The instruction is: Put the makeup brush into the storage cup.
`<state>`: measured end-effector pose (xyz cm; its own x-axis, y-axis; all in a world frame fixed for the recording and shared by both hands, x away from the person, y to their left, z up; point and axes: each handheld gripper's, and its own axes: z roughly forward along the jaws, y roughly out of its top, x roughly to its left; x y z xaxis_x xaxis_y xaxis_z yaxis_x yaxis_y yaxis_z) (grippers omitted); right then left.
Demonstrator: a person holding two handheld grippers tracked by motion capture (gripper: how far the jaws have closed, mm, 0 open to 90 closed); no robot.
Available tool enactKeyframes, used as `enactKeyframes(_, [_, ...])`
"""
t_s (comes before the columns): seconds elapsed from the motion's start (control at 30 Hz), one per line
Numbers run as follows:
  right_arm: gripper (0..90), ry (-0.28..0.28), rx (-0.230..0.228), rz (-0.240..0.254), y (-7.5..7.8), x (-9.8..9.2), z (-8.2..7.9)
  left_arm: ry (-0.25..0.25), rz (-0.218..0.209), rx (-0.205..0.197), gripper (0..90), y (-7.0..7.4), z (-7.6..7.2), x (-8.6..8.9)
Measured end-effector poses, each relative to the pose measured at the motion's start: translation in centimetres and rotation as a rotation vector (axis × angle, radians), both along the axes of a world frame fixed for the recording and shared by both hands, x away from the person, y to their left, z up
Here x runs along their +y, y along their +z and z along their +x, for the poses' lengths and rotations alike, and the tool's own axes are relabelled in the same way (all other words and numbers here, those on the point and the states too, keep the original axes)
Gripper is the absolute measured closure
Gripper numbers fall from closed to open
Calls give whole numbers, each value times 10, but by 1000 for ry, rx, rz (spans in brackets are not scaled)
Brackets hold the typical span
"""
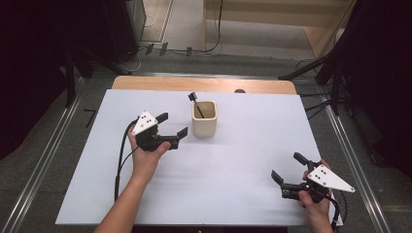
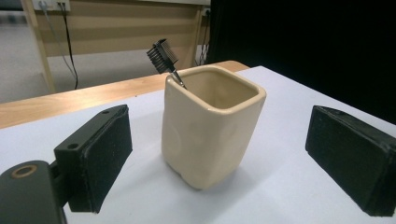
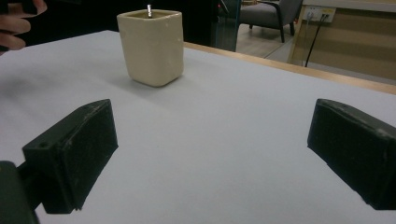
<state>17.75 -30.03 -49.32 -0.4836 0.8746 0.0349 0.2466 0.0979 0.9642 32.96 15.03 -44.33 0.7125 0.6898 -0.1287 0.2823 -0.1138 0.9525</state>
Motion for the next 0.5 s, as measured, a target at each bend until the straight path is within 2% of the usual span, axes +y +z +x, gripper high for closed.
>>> enactKeyframes(0.33, [20,2,4,1,0,1,0,-8,-33,8,34,-6,-16,19])
enactKeyframes(0.5, [20,2,4,2,0,1,0,-27,-34,7,17,-8,-23,28])
